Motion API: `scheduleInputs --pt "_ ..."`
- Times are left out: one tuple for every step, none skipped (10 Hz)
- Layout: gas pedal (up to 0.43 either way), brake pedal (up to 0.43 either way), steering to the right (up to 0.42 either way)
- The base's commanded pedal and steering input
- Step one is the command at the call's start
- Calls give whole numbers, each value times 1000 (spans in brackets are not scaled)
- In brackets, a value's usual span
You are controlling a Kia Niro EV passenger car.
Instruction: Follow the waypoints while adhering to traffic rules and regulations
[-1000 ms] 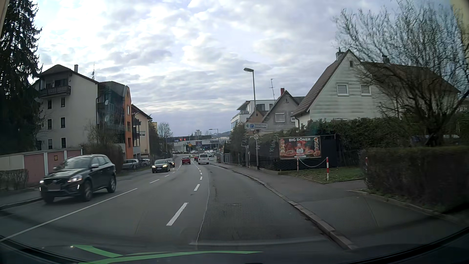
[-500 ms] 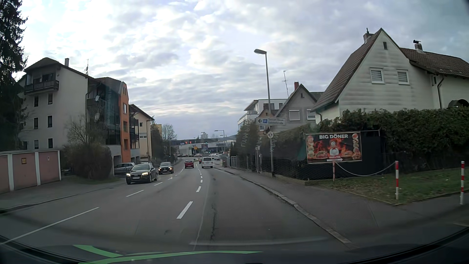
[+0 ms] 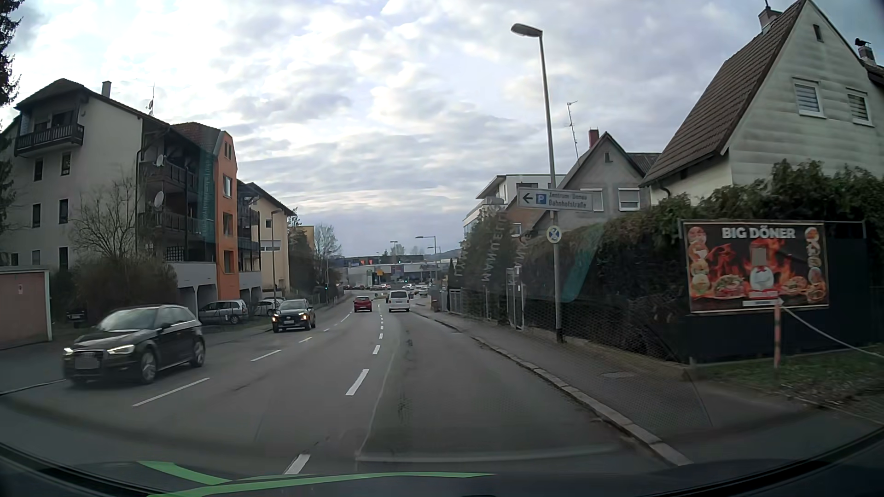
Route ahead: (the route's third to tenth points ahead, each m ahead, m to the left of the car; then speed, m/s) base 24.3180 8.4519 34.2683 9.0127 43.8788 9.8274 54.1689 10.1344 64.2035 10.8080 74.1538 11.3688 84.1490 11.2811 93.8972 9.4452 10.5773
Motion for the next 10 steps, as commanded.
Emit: scheduleInputs --pt "79 0 -23" --pt "79 0 -22" --pt "79 0 -22" --pt "79 0 -22" --pt "79 0 -22" --pt "79 0 -22" --pt "79 0 -23" --pt "79 0 -22" --pt "79 0 -22" --pt "67 0 -21"
